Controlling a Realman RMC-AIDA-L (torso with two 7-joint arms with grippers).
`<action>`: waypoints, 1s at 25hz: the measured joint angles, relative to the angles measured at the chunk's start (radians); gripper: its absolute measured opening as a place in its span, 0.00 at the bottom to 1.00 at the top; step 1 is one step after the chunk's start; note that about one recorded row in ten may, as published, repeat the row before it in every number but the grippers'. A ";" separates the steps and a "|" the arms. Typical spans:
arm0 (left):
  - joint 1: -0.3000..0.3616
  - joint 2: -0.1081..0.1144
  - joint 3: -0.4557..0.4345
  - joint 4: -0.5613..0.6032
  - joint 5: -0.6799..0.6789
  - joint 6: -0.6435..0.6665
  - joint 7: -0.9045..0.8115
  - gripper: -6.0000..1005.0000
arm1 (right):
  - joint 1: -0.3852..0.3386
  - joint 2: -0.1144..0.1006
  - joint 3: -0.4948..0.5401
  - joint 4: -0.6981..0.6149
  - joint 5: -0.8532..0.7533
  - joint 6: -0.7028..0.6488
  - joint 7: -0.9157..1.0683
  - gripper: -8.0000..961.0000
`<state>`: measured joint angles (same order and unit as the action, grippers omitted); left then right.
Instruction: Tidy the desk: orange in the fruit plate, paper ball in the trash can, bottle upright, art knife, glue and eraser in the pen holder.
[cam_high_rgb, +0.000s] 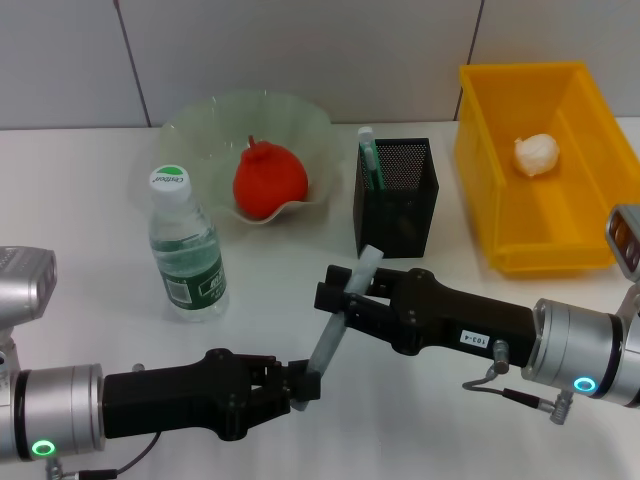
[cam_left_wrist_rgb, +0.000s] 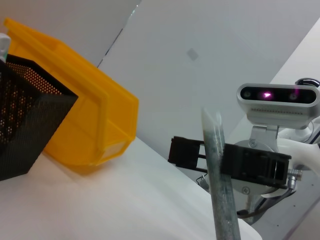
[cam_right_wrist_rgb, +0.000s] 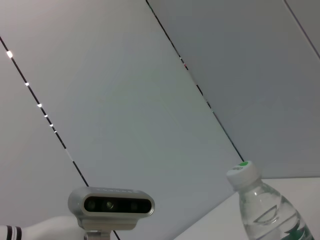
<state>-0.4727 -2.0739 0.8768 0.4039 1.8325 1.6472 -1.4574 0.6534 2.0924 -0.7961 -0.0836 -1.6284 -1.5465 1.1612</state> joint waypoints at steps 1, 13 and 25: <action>0.000 0.000 0.000 0.000 0.000 0.000 0.000 0.17 | 0.000 0.000 0.000 0.002 0.000 0.000 0.000 0.47; 0.002 0.000 -0.001 -0.004 -0.009 0.002 0.008 0.17 | 0.003 0.000 0.000 0.005 0.001 -0.007 0.002 0.22; 0.007 0.004 -0.003 -0.002 -0.019 0.011 -0.015 0.38 | 0.012 0.000 0.000 0.003 0.009 -0.008 0.012 0.17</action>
<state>-0.4662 -2.0703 0.8739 0.4014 1.8134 1.6585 -1.4726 0.6651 2.0921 -0.7961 -0.0809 -1.6198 -1.5549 1.1733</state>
